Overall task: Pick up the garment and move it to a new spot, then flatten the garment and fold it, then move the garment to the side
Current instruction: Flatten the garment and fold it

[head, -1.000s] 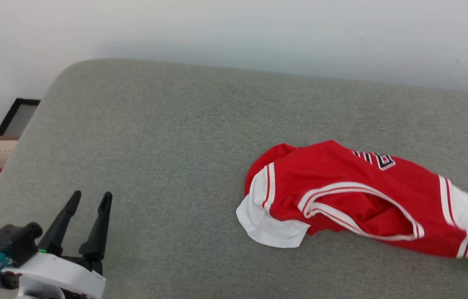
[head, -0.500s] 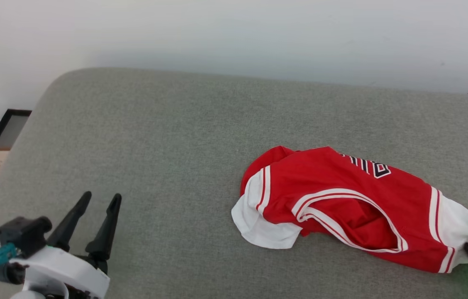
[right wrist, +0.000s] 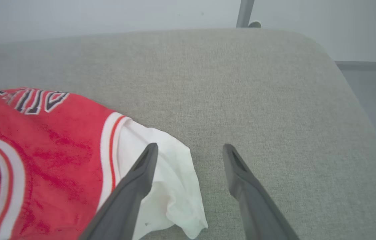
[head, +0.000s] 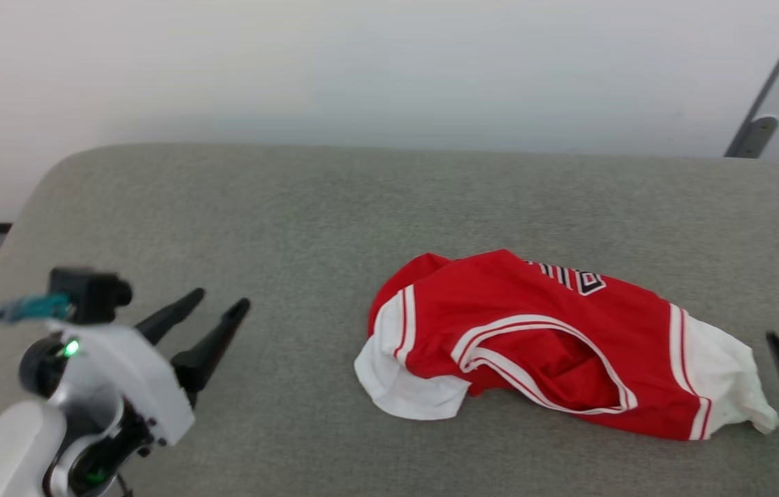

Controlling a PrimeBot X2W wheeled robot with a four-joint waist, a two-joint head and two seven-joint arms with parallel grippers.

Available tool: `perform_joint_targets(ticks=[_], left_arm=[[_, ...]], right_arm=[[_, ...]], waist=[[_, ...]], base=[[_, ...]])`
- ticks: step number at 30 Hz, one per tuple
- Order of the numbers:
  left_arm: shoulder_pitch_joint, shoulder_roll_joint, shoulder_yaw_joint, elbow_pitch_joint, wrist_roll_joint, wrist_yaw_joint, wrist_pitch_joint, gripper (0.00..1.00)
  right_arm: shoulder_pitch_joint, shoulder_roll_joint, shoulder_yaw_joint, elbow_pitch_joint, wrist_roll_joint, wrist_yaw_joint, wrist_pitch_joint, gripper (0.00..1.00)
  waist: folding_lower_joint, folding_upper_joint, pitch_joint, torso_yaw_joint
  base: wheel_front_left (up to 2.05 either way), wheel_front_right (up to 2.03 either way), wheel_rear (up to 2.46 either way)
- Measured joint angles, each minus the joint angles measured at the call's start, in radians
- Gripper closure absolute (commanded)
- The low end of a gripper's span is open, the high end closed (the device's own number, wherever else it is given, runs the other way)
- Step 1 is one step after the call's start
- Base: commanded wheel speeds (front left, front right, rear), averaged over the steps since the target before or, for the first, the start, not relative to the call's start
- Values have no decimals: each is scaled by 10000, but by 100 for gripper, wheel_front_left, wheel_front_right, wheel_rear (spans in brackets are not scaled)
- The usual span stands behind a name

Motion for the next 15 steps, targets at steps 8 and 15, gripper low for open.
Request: perform_joint_targets(ticks=[8, 15], left_arm=[[-1234, -65, -880, 259, -631, 46, 2568, 0], [-1901, -397, -1628, 869, -838, -50, 3841, 0]], right_arm=[[10, 913, -483, -1404, -786, 0, -1436, 0], [215, 1593, -566, -2564, -1563, 0, -2648, 0]], waist=[[0, 0, -118, -582], [0, 0, -31, -1079]], base=[[0, 0, 0], [0, 0, 0]])
